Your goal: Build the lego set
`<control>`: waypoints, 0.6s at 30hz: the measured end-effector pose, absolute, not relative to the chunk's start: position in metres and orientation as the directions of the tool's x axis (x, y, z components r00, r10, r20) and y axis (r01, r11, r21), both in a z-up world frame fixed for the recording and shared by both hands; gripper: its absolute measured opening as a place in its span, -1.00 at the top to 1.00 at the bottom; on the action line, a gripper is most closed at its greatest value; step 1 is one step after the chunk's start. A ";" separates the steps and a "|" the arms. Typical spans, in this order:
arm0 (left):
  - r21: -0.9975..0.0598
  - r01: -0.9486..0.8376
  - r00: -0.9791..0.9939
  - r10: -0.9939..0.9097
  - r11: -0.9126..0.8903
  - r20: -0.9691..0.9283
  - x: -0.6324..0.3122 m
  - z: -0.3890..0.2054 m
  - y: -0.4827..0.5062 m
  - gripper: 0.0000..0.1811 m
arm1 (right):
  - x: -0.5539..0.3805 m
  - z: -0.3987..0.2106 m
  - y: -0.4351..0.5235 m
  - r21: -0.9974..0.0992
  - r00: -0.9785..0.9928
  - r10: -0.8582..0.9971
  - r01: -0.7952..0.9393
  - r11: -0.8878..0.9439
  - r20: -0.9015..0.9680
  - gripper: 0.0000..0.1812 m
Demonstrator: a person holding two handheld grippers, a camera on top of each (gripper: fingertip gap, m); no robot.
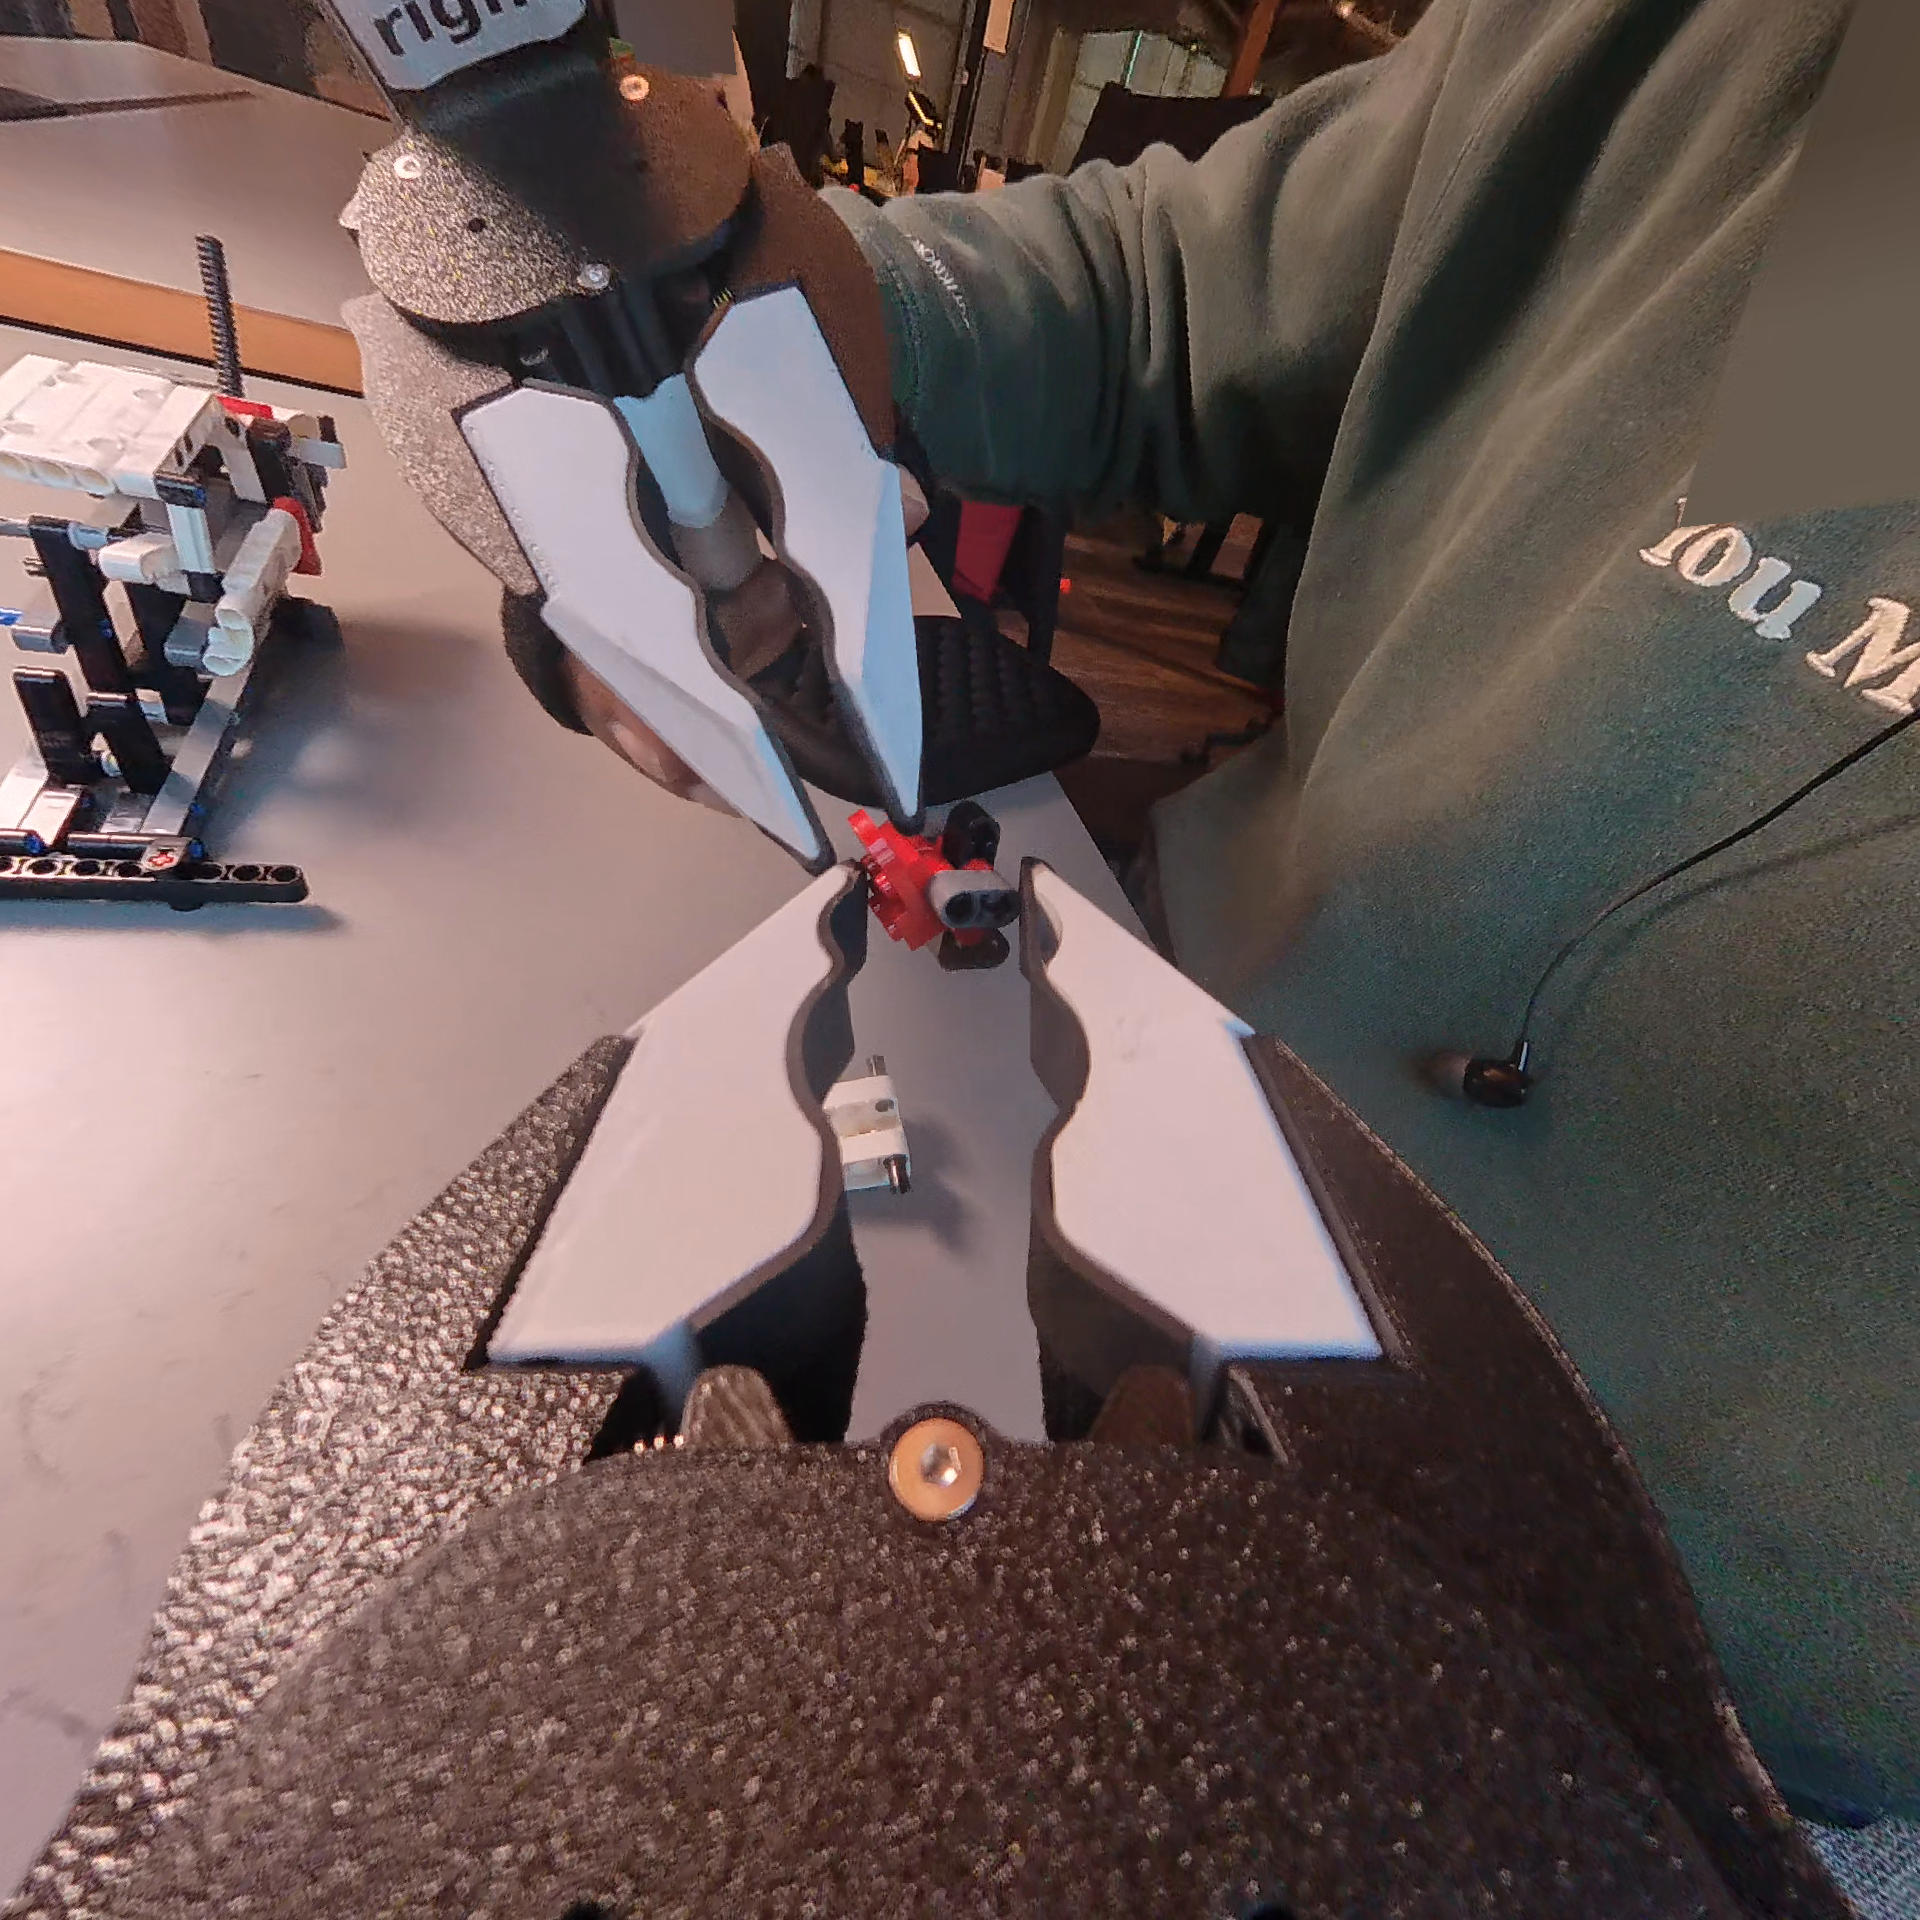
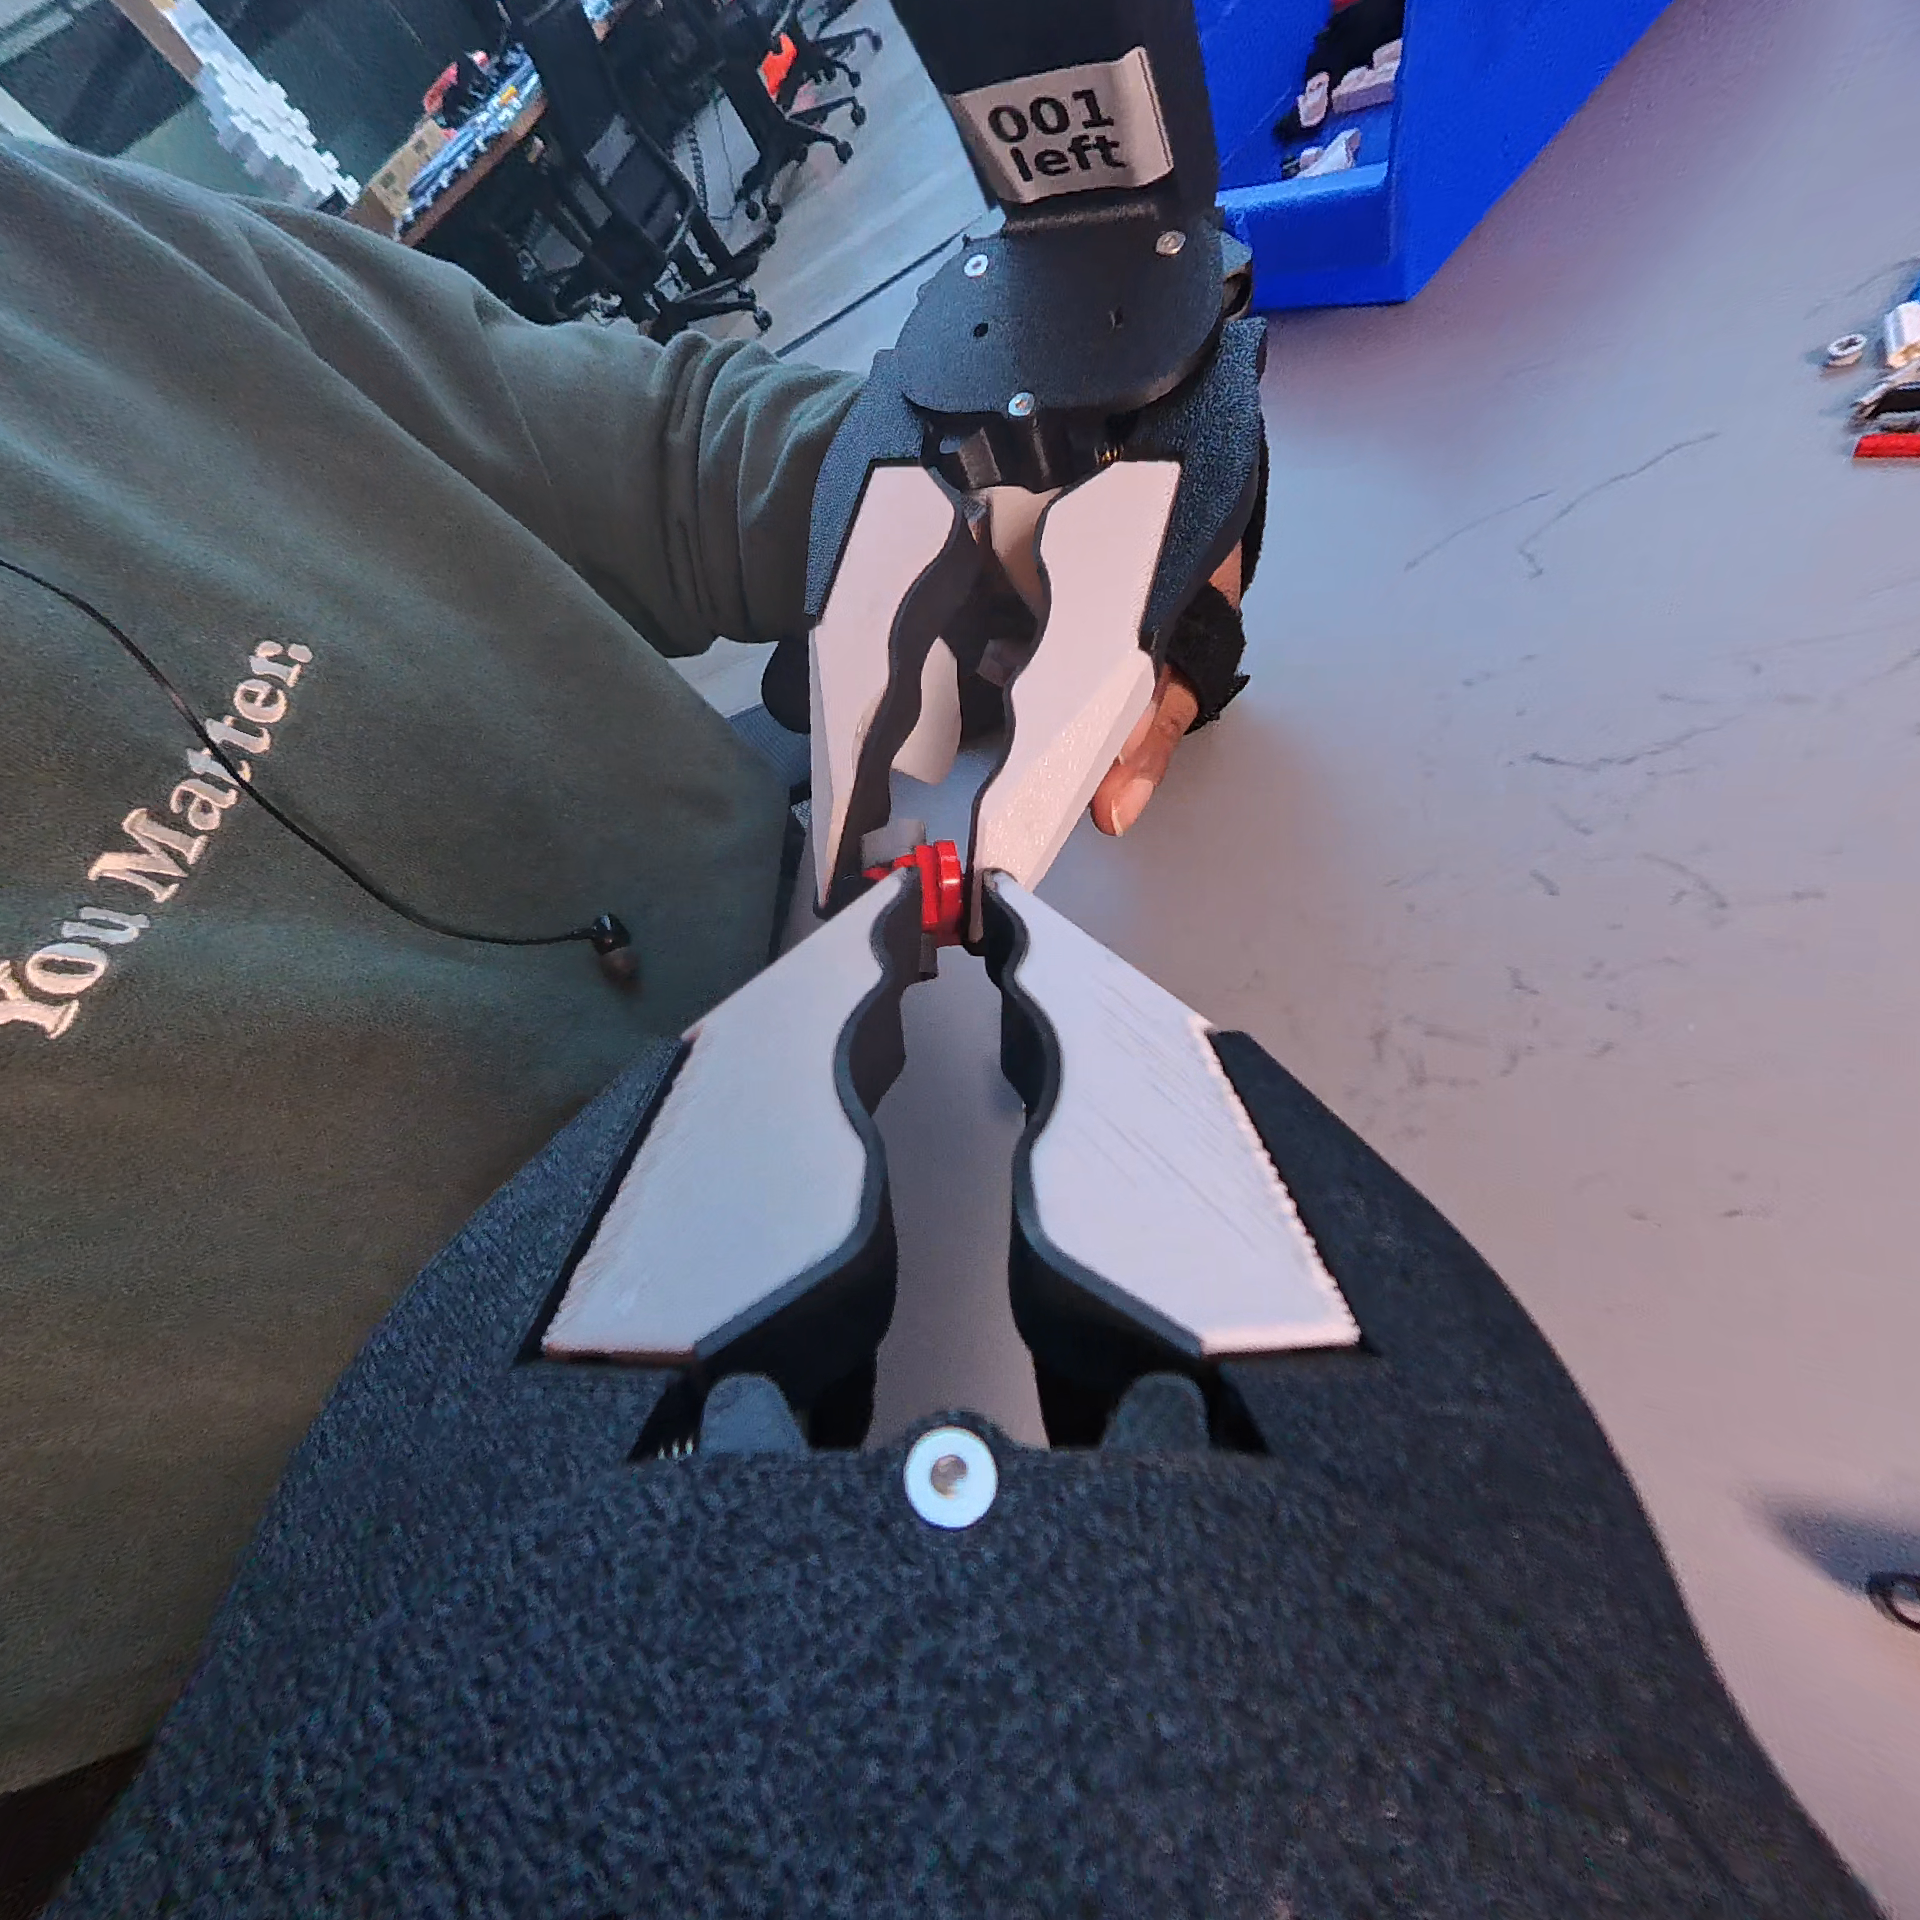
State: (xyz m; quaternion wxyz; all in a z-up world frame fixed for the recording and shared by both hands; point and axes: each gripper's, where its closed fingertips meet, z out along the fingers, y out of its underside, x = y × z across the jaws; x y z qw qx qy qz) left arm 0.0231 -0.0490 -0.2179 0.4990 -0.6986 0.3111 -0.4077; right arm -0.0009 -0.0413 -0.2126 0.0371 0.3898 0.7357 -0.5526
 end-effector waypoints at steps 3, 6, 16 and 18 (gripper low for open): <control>-0.948 -0.023 0.494 -0.828 -0.318 0.266 0.019 -0.219 -0.047 0.68 | -0.005 -0.212 -0.038 -0.781 -0.687 0.542 0.618 0.086 -0.484 0.98; -0.931 -0.089 0.581 -0.778 -0.354 0.240 0.005 -0.232 -0.040 0.62 | -0.008 -0.220 -0.030 -0.742 -0.643 0.581 0.664 0.097 -0.499 0.98; -0.745 -0.320 0.698 -0.677 -0.585 0.231 0.011 -0.299 -0.047 0.33 | -0.010 -0.270 -0.022 -0.577 -0.477 0.659 0.813 0.079 -0.582 0.98; -0.728 -0.332 0.726 -0.656 -0.600 0.209 0.008 -0.305 -0.043 0.31 | -0.010 -0.274 -0.023 -0.567 -0.469 0.656 0.820 0.075 -0.592 0.98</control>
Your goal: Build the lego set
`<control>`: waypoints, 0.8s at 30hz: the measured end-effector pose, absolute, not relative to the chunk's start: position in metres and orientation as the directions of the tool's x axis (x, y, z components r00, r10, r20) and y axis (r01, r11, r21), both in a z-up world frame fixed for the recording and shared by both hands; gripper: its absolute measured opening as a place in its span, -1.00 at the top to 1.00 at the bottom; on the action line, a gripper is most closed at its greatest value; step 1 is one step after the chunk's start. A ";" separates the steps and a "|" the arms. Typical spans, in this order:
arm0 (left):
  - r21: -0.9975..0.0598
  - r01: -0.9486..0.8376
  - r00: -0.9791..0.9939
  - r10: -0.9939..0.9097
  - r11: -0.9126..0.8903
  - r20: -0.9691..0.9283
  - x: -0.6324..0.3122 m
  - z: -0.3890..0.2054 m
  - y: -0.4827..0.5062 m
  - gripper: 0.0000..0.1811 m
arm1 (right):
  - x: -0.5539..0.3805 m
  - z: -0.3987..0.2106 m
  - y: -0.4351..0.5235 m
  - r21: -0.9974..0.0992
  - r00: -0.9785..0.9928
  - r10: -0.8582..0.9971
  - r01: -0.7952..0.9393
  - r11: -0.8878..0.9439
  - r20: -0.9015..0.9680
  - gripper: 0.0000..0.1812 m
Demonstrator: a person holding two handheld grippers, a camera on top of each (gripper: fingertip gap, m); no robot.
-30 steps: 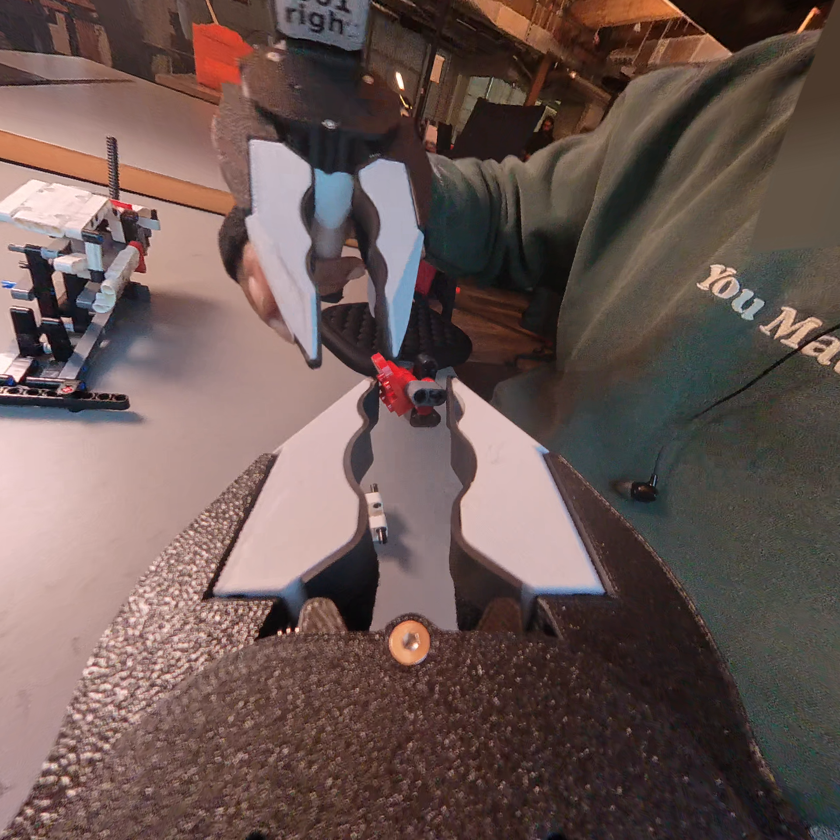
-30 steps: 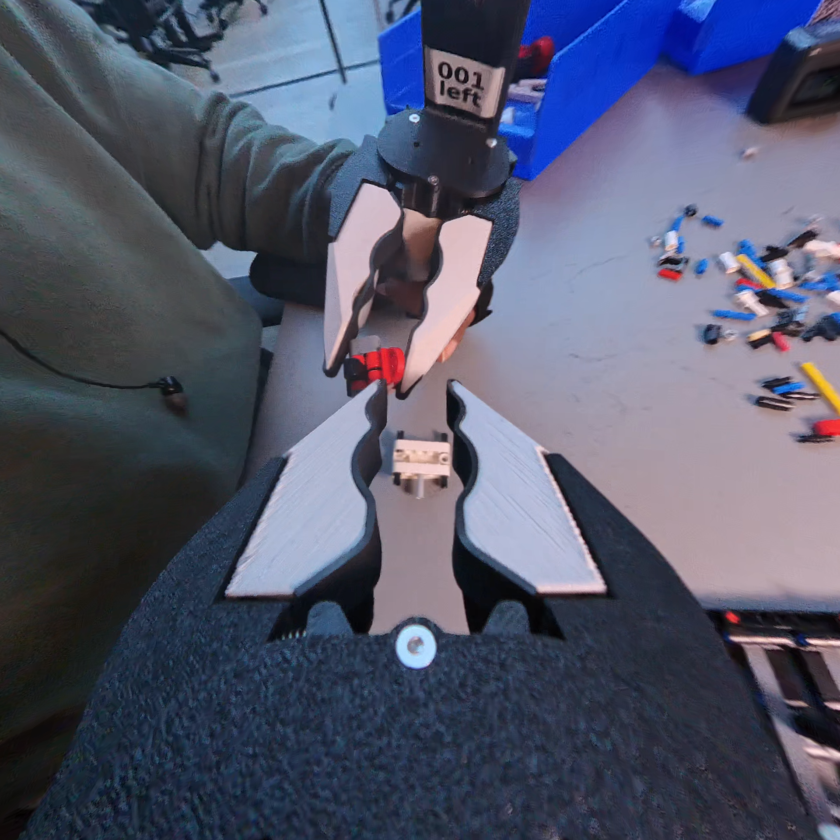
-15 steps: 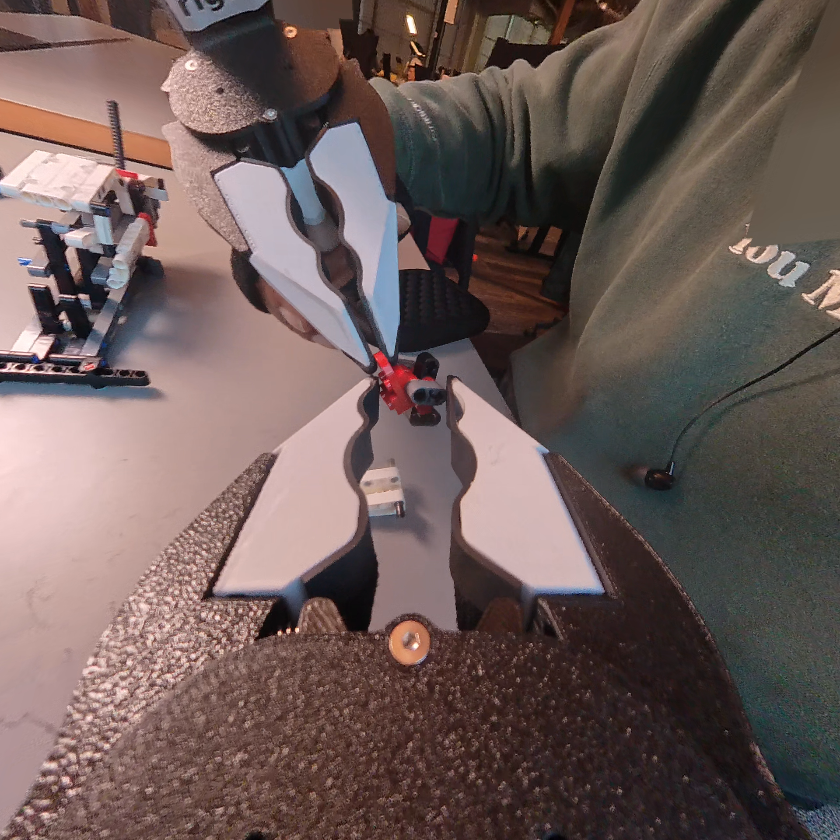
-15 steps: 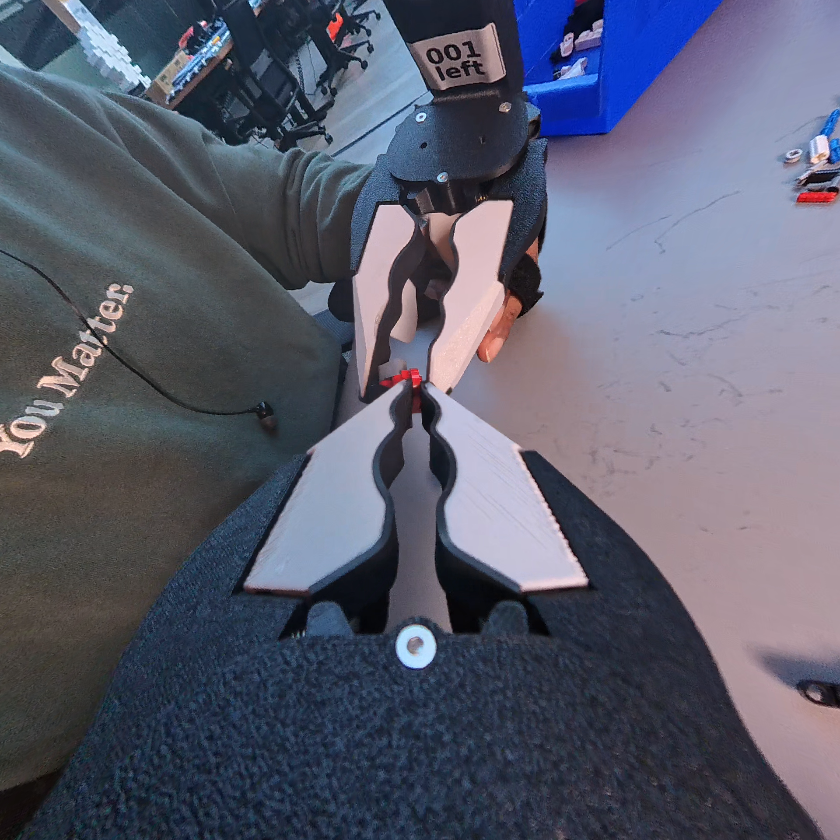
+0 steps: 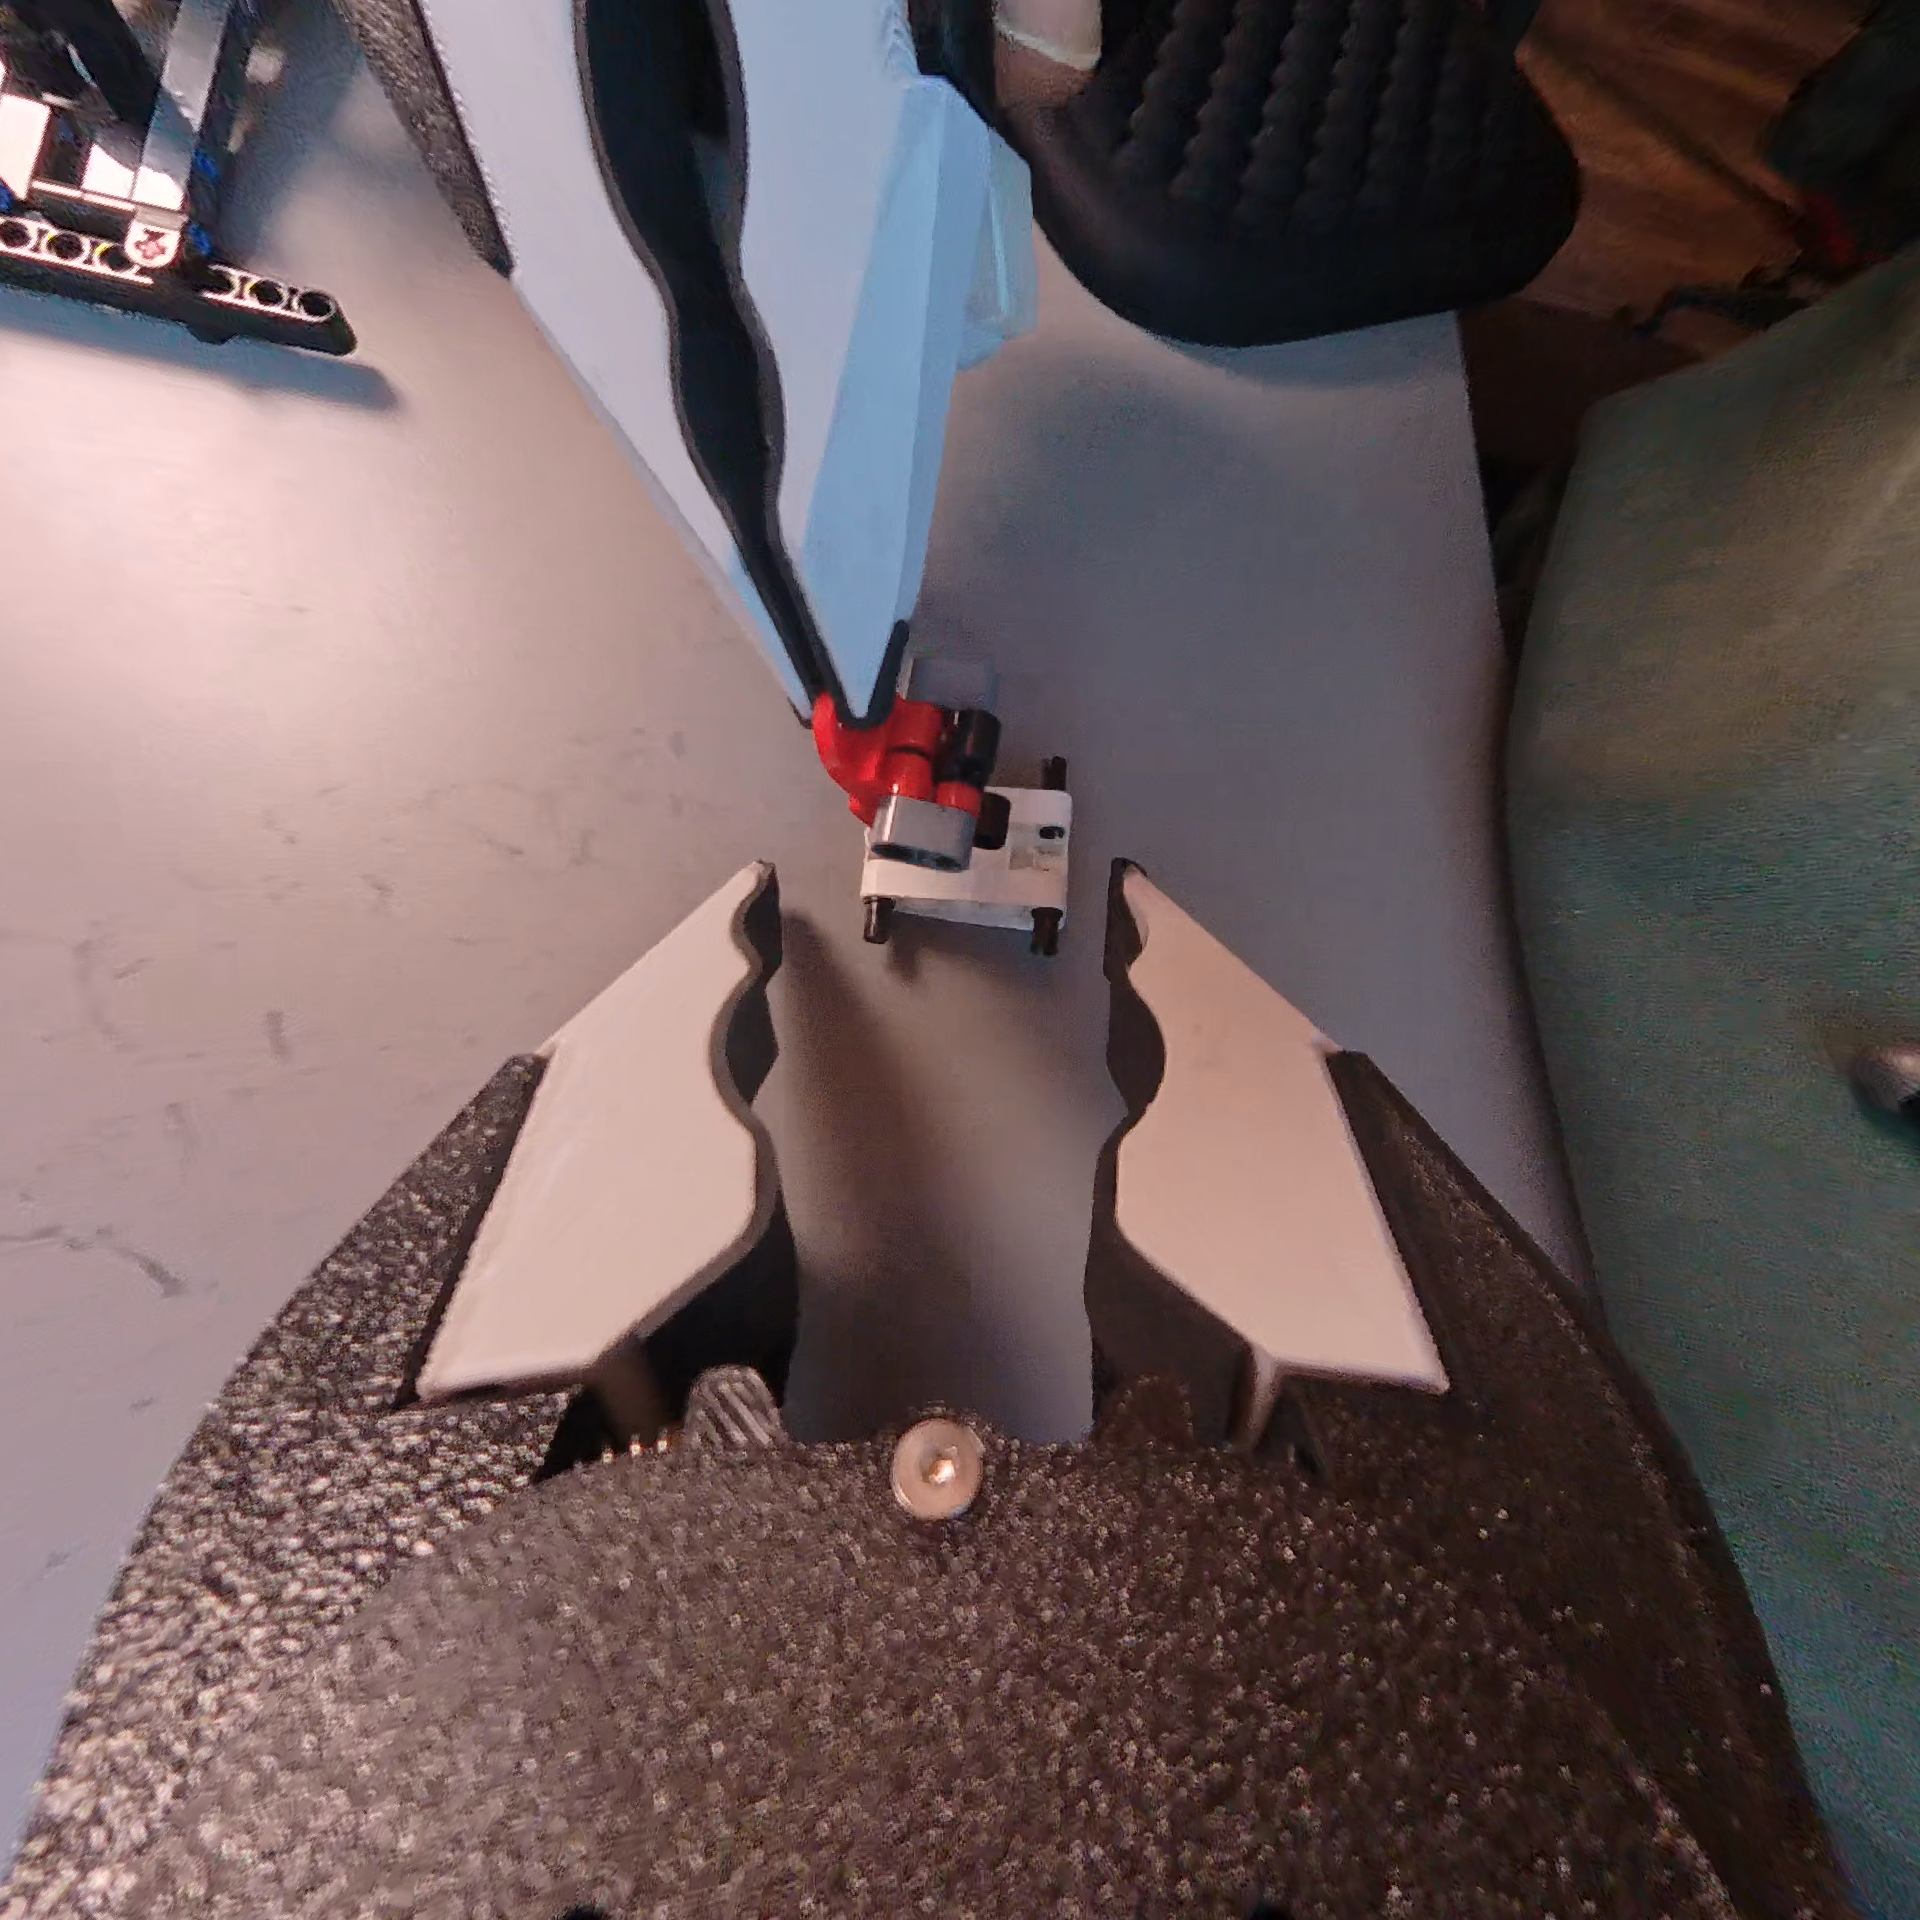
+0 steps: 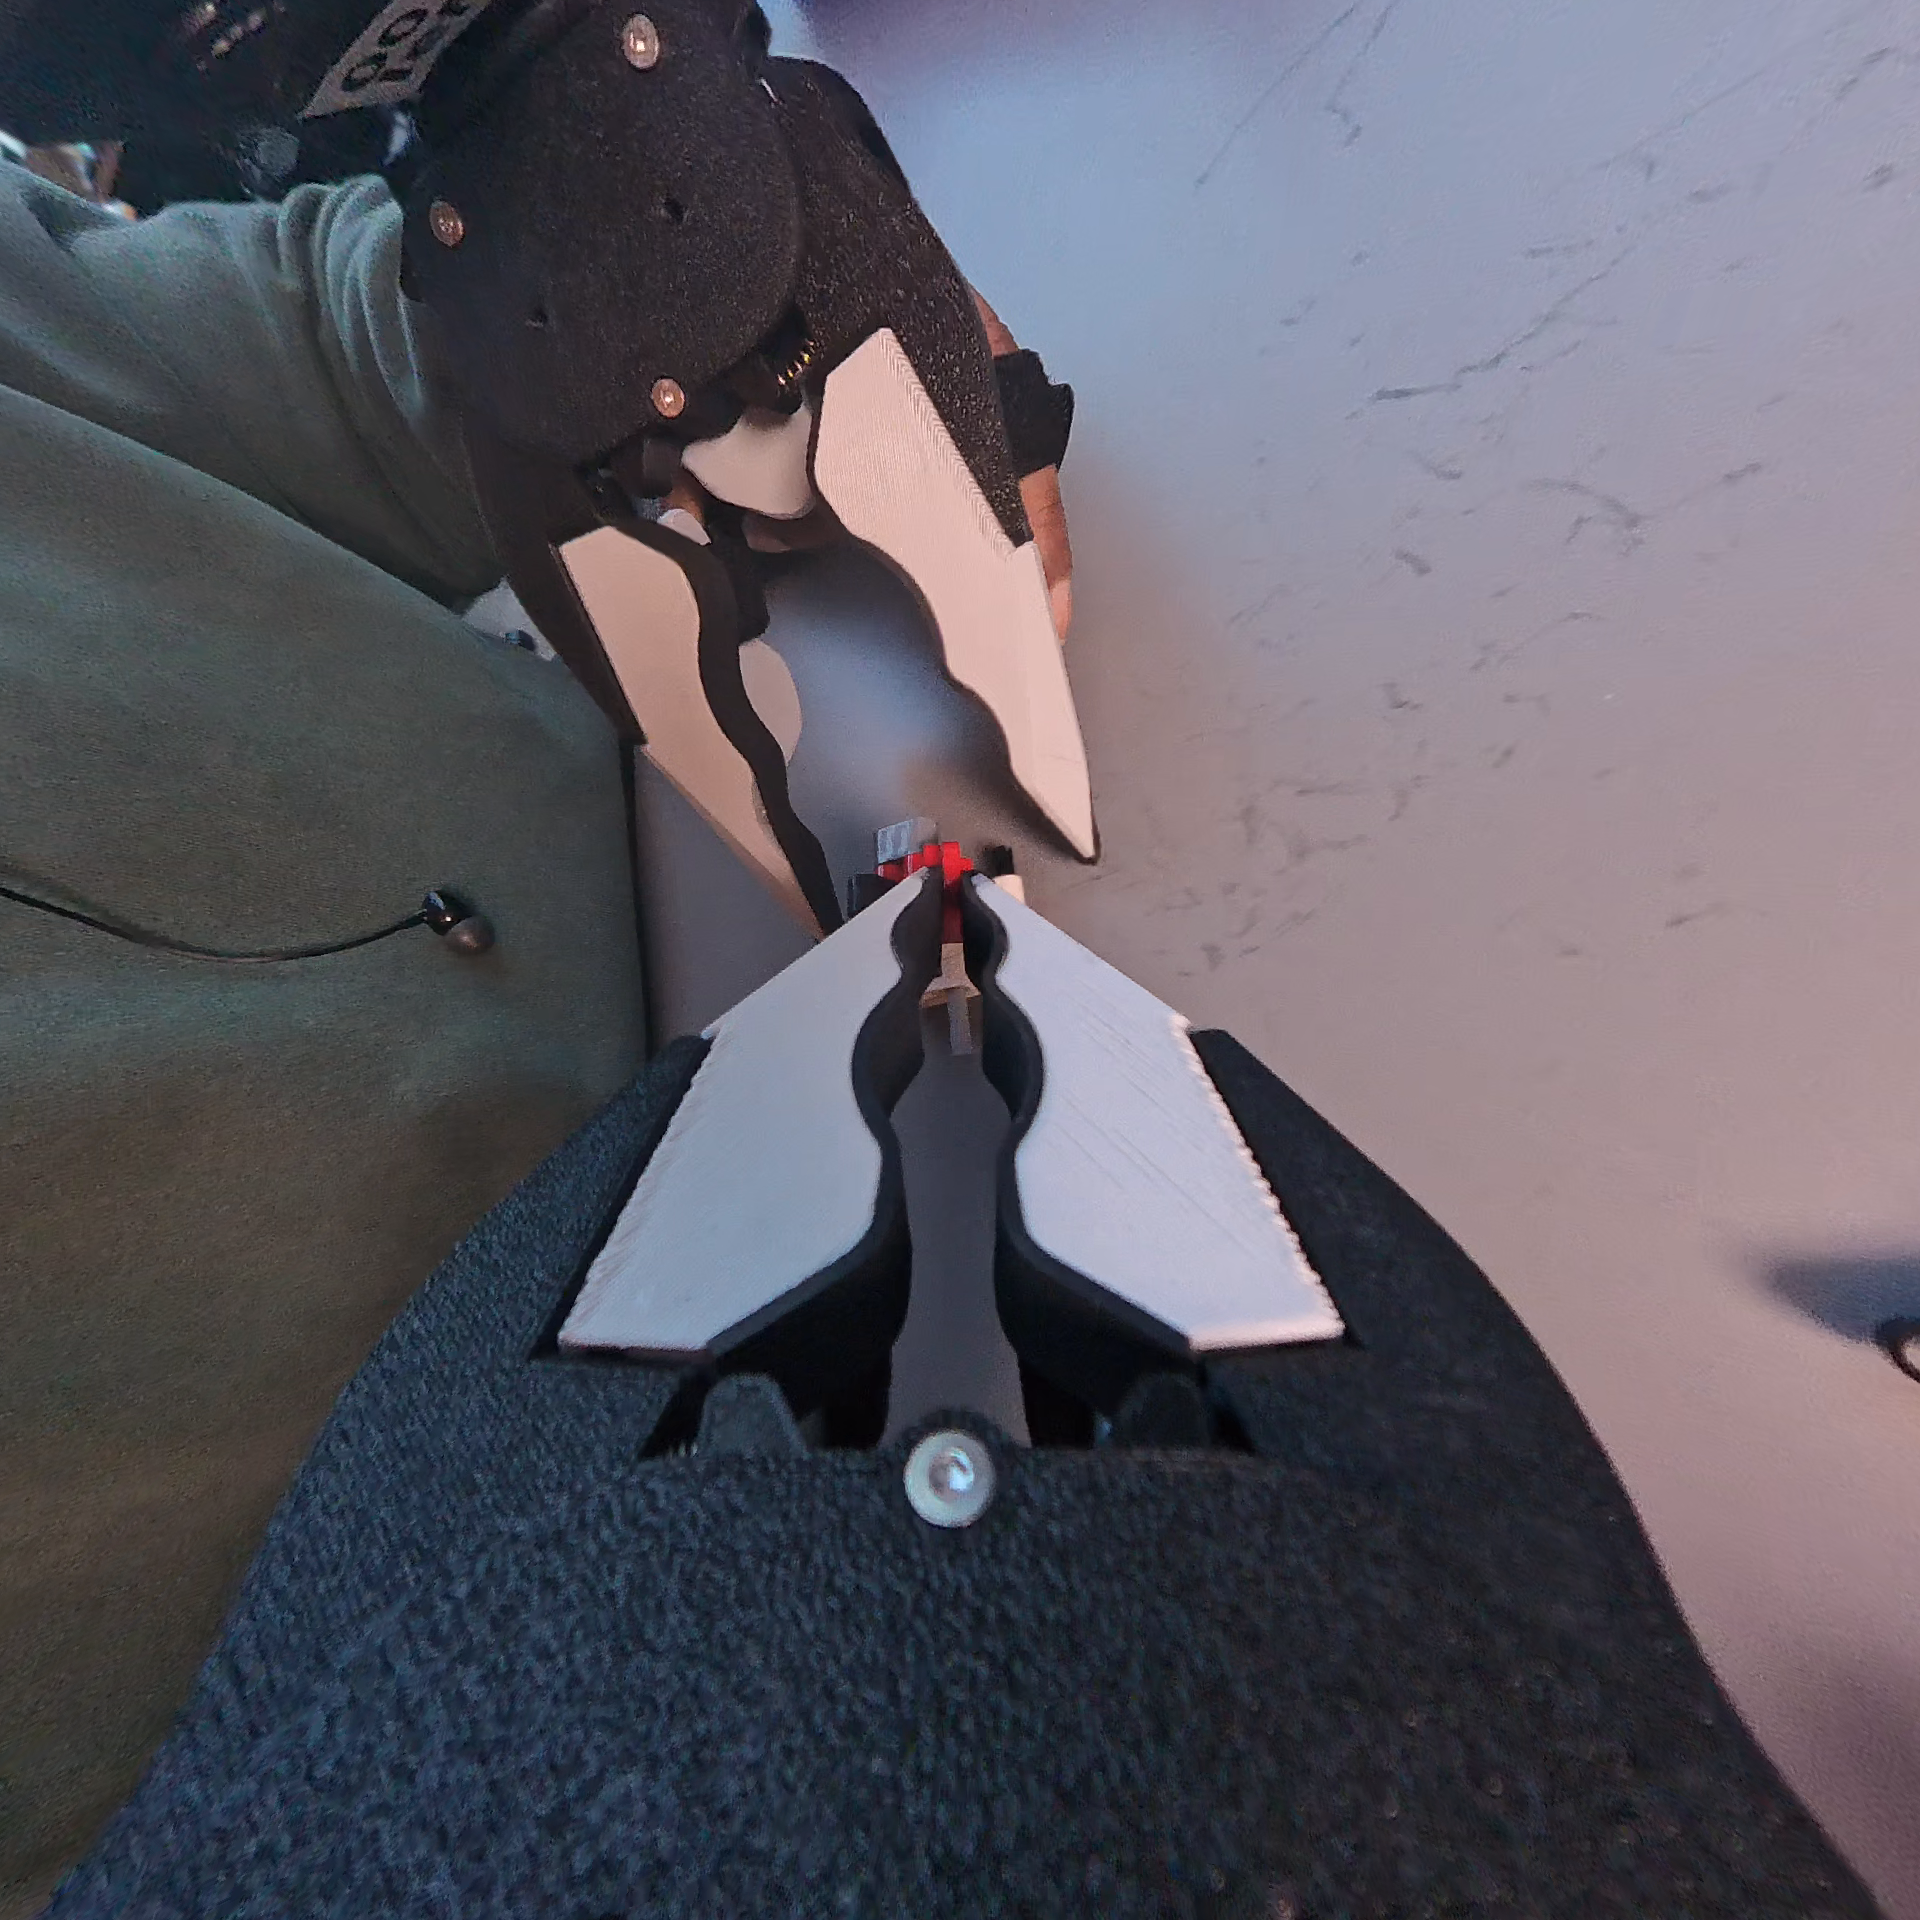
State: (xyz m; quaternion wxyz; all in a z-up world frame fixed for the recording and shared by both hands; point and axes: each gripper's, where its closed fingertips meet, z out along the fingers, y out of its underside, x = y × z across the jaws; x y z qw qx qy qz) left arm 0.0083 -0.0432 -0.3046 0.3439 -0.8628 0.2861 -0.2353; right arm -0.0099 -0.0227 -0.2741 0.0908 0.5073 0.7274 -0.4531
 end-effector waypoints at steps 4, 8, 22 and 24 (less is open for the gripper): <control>-0.714 -0.352 0.730 -0.655 -0.605 0.196 0.011 -0.310 -0.044 0.31 | -0.009 -0.281 -0.023 -0.555 -0.462 0.653 0.828 0.076 -0.600 0.98; -0.713 -0.373 0.737 -0.657 -0.593 0.160 0.011 -0.312 -0.042 0.33 | -0.008 -0.284 -0.022 -0.549 -0.465 0.655 0.831 0.090 -0.596 0.98; -0.714 -0.362 0.751 -0.641 -0.599 0.157 0.015 -0.312 -0.042 0.28 | -0.009 -0.290 -0.022 -0.588 -0.523 0.718 0.785 0.195 -0.460 0.94; -0.711 -0.358 0.758 -0.633 -0.605 0.156 0.016 -0.312 -0.042 0.27 | -0.010 -0.288 -0.021 -0.599 -0.522 0.722 0.779 0.186 -0.455 0.89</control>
